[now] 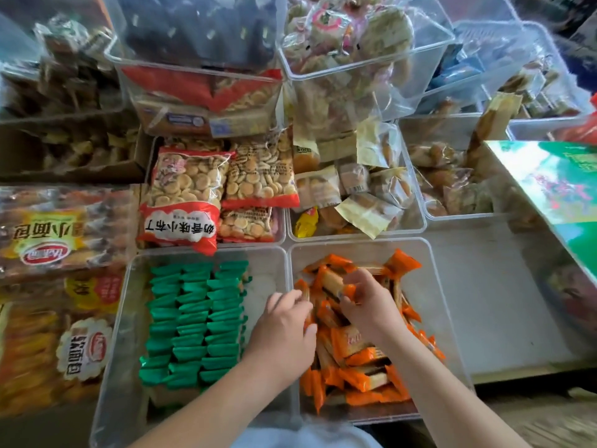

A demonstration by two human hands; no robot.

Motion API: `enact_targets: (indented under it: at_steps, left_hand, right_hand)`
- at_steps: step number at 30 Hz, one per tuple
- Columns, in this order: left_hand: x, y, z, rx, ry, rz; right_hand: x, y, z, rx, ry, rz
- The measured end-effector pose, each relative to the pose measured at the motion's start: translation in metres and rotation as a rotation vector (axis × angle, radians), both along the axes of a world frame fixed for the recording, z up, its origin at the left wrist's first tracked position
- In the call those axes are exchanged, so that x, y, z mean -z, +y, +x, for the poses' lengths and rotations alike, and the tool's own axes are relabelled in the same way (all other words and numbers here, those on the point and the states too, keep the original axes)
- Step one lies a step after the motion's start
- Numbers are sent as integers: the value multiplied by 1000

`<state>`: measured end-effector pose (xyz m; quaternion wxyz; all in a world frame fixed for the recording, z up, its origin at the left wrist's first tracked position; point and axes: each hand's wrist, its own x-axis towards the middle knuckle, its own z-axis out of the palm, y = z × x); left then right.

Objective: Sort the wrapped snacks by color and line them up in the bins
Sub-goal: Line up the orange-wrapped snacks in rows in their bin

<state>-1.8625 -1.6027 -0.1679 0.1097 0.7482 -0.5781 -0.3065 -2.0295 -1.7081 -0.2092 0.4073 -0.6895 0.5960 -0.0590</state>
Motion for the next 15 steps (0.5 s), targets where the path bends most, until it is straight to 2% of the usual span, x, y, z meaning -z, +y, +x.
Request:
enact_targets:
  at_steps: [3, 6, 9, 12, 15]
  left_hand:
    - [-5, -10, -15, 58, -4, -59]
    - [6, -26, -34, -76, 187, 126]
    - [26, -47, -51, -197, 254, 282]
    - [38, -63, -58, -318, 296, 344]
    - [45, -62, -57, -363, 333, 297]
  right_hand:
    - [-12, 0, -25, 158, -72, -167]
    - [-22, -4, -50, 90, 104, -306]
    - [-18, -11, -59, -45, 268, -210]
    - [-11, -11, -56, -63, 183, -133]
    - [-7, -10, -54, -89, 119, -137]
